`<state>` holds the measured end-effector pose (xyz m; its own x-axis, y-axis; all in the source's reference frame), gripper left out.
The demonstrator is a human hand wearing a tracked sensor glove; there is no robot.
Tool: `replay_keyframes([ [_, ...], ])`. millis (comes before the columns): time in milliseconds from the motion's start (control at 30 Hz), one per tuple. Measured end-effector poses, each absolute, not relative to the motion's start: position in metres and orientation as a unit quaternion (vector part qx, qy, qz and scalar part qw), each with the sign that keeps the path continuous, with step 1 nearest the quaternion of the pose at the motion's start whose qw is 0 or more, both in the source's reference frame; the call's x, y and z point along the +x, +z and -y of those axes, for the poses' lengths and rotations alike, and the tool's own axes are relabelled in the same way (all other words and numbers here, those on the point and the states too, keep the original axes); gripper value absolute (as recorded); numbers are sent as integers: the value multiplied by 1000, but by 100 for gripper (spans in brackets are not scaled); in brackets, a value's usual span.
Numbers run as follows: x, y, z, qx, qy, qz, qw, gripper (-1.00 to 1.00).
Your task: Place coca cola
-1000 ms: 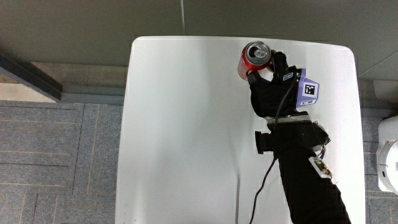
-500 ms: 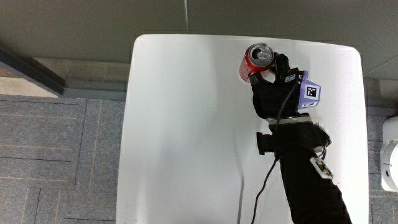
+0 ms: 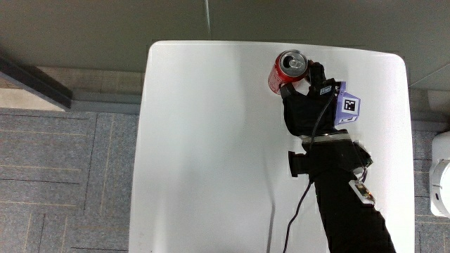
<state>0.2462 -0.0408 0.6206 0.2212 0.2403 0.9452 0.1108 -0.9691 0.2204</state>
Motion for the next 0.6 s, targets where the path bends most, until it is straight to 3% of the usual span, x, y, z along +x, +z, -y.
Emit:
replay_keyframes([
  [367,247,627,38,776,616,-117,69,-100],
  [600,246,627,37,789,597,-118,89,-100],
])
